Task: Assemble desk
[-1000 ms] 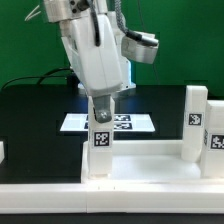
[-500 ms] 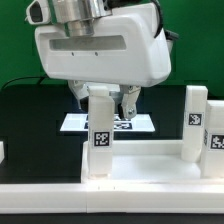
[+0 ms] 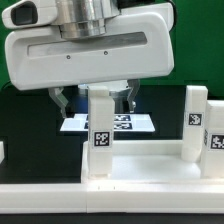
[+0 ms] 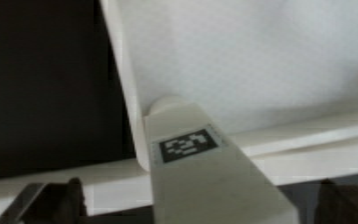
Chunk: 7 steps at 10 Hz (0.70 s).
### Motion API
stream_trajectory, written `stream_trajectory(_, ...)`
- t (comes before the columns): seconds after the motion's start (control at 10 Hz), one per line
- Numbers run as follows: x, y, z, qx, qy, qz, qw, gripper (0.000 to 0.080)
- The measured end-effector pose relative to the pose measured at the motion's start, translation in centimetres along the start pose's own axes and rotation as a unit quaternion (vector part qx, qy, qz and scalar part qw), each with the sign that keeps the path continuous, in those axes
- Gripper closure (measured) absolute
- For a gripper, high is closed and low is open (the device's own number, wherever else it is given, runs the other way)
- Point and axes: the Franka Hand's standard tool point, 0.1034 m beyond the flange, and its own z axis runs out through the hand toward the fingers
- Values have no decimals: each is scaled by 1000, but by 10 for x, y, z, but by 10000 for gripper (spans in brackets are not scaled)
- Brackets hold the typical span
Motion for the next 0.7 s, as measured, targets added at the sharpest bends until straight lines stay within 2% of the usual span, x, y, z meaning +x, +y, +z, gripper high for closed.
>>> stream_trajectory(0.1,0,8,-3,-1,4,-17,1000,150)
stream_trajectory(0.3,0,6,-1,-1,2,8,1000,178)
stream_trajectory(0.5,0,6,0,-1,2,61,998,517)
stream_trajectory(0.7,0,5,0,0,3,129,992,512)
